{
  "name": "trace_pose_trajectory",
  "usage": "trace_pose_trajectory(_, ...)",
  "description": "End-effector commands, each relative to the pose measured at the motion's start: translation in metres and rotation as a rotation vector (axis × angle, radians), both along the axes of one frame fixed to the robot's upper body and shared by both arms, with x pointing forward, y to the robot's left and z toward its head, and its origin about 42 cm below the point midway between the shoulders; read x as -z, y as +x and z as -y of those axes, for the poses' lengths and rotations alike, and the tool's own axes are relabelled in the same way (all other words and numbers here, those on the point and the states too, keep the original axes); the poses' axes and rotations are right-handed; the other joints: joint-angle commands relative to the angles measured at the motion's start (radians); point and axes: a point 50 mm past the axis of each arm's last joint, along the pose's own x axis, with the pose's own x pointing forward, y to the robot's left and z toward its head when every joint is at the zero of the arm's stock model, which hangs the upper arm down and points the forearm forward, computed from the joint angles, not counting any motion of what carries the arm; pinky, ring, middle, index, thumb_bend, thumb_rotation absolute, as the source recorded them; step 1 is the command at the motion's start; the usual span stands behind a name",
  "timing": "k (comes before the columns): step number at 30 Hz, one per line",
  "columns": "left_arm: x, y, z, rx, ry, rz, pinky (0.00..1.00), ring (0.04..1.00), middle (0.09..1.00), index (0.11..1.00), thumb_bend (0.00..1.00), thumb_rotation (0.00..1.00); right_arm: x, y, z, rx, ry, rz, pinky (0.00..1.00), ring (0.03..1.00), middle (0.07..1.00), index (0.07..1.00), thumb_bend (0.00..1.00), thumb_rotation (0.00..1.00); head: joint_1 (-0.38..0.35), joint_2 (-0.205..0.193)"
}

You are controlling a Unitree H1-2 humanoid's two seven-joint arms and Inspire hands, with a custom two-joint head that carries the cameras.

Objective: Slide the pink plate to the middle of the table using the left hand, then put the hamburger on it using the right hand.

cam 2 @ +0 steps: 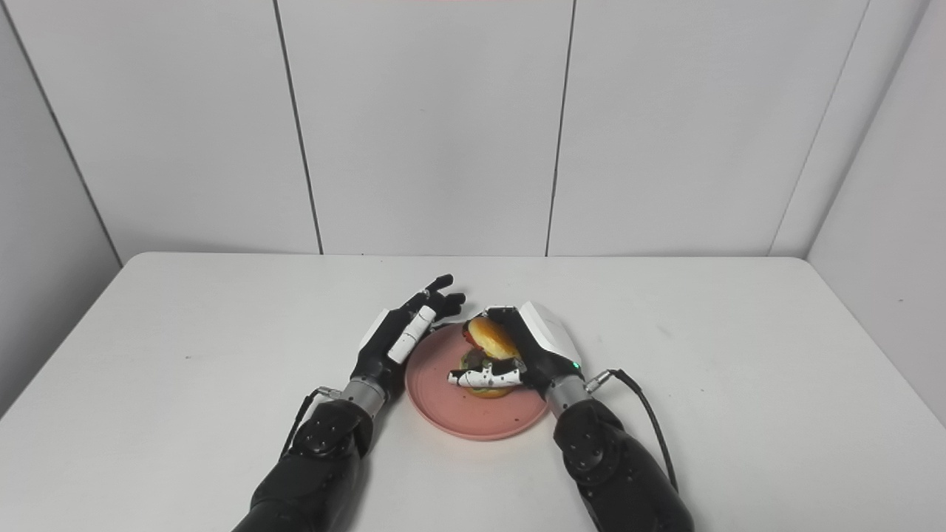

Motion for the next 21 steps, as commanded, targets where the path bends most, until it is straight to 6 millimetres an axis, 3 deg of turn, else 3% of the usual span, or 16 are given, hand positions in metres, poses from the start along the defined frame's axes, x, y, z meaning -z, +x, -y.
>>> trace_pose_trajectory(1, 0.0436, -0.0307, -0.0064, -0.017, -0.003, -0.100, 0.77, 0.863, 0.826, 0.865, 0.96, 0.81, -0.0287, 0.0073, -0.0047, -0.034, -0.013, 0.081, 0.87, 0.870, 0.834, 0.760, 0.93, 0.83, 0.002, 0.002)
trace_pose_trajectory(5, 0.0441, -0.0304, -0.0082, -0.022, 0.003, -0.100, 0.77, 0.868, 0.827, 0.861, 0.97, 0.81, -0.0276, 0.0058, -0.0038, -0.052, -0.064, 0.061, 0.99, 0.961, 0.921, 0.840, 0.96, 0.95, 0.003, 0.002)
trace_pose_trajectory(10, 0.0437, -0.0305, -0.0089, -0.020, -0.002, -0.099, 0.78, 0.873, 0.828, 0.861, 0.96, 0.81, -0.0297, 0.0040, -0.0039, -0.069, -0.096, 0.050, 1.00, 0.987, 0.951, 0.869, 0.98, 1.00, 0.003, 0.008)
trace_pose_trajectory(21, 0.0424, -0.0291, -0.0112, -0.024, 0.001, -0.095, 0.78, 0.877, 0.824, 0.862, 0.95, 0.81, -0.0338, 0.0026, -0.0035, -0.083, -0.115, 0.057, 1.00, 0.997, 0.964, 0.876, 0.95, 1.00, -0.002, 0.010)
